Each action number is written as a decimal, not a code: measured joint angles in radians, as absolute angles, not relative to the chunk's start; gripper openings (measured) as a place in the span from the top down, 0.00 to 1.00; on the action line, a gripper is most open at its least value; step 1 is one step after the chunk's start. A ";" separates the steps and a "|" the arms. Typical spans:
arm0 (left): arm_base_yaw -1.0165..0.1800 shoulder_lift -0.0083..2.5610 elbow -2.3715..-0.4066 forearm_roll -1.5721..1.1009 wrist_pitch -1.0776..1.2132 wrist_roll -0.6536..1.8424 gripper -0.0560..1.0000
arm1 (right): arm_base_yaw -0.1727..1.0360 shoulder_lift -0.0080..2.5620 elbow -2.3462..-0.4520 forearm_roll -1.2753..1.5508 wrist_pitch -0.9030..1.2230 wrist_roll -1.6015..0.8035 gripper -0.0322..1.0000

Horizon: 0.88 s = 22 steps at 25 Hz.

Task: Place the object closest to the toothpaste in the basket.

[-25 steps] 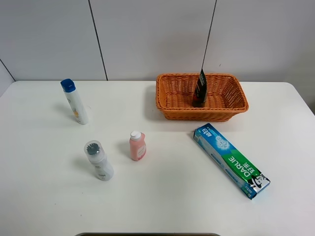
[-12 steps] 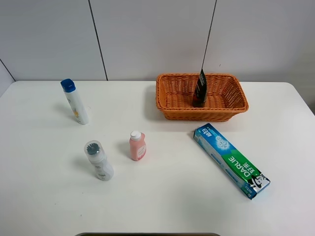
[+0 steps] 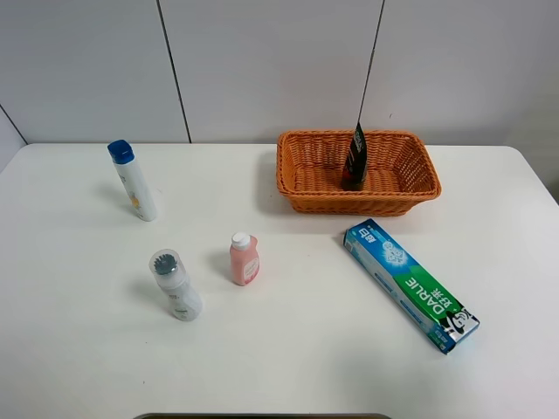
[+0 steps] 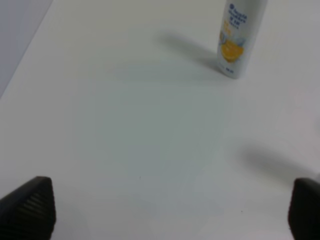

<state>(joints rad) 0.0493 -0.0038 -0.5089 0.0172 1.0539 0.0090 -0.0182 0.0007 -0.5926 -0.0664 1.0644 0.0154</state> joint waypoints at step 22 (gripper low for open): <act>0.049 -0.004 -0.509 0.017 1.054 0.009 0.06 | -0.018 -0.003 -0.503 -0.065 1.059 0.027 0.01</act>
<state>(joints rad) 0.0493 -0.0038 -0.5089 0.0172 1.0539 0.0090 -0.0182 -0.0031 -0.5030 -0.0651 1.0593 0.0266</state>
